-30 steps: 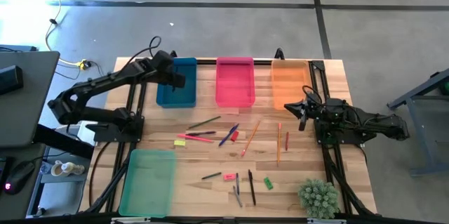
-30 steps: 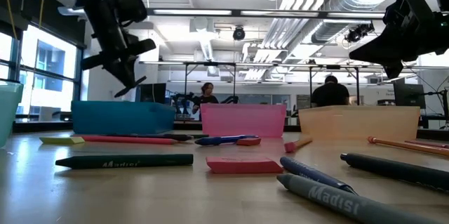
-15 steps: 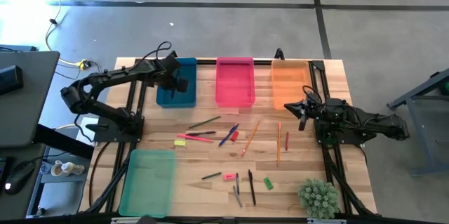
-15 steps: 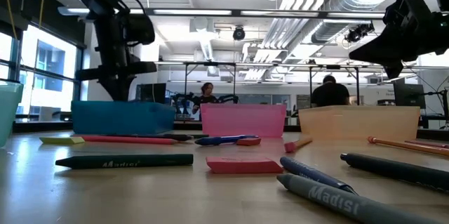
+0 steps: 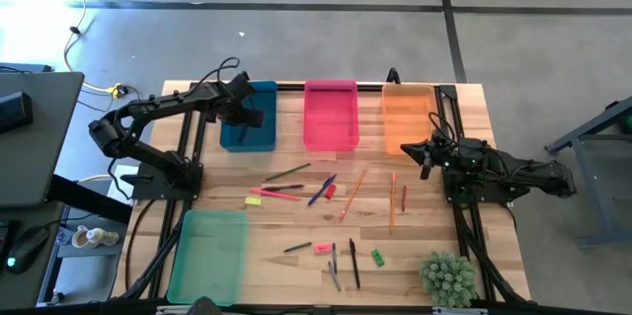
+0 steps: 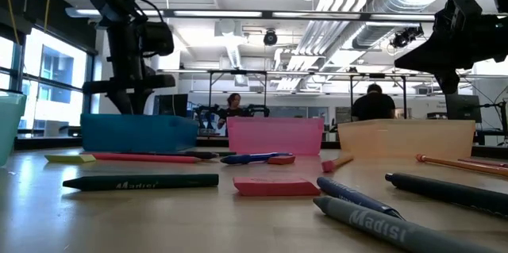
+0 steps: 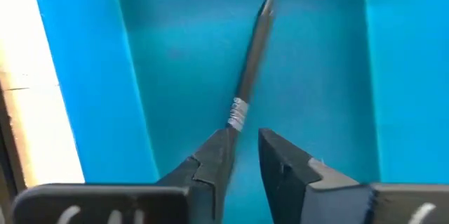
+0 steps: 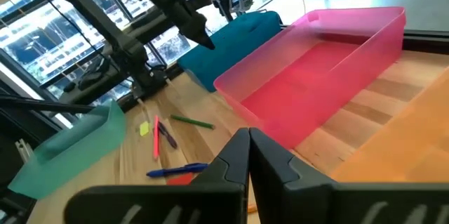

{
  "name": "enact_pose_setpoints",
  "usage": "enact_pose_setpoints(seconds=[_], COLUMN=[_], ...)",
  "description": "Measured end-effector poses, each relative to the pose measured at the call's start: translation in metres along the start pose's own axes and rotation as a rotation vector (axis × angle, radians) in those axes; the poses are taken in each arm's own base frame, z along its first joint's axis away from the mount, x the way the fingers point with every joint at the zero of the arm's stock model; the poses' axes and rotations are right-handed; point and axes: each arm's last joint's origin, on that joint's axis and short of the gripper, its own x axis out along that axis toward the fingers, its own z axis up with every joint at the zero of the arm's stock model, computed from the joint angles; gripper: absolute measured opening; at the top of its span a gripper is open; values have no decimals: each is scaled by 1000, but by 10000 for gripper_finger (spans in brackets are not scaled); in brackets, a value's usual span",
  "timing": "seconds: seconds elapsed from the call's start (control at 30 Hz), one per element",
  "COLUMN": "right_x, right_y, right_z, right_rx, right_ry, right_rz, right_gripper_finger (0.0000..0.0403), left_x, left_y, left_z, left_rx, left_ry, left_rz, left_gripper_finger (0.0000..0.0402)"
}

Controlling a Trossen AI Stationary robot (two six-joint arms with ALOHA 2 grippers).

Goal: Sort crayons/erasers/pens/pencils in bins
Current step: Put the top black pen into the blue bin, then put the right orange pencil into the orange bin

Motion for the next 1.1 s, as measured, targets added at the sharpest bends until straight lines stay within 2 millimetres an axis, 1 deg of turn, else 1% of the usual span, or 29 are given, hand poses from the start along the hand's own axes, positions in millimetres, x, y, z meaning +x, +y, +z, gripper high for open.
enact_pose_setpoints(seconds=[0.13, 0.27, 0.4, 0.53, 0.67, 0.8, 0.87, 0.97, 1.1], right_x=[0, 0, 0, -1, -2, -4, -5, -9, -11], right_y=[0, 0, 2, 5, 10, 12, 14, 19, 28], right_z=[0, 0, 3, 10, 18, 24, 27, 38, 54], right_rx=[1, 78, 136, 156, 173, 188, 191, 188, 160], right_ry=[-1, -6, -37, -98, -181, -235, -239, -218, -114], right_rz=[1, 3, 23, 64, 119, 149, 152, 138, 68], right_gripper_finger=[0, 0, 0, 0, 0, 0, 0, 0, 0], left_x=[0, 0, -4, -22, -50, -79, -89, -101, -104], left_y=[2, 3, 3, -3, -9, -13, -15, -17, -22], left_z=[1, 2, 6, 18, 32, 39, 37, 28, 8], left_rx=[40, 48, 116, 171, 239, 308, 347, 402, 474], left_ry=[0, 4, 40, -3, -91, -148, -168, -185, -171], left_rz=[2, -4, -80, -147, -189, -216, -234, -283, -335], left_gripper_finger=[102, 125, 134, 135, 135, 136, 136, 136, 136])
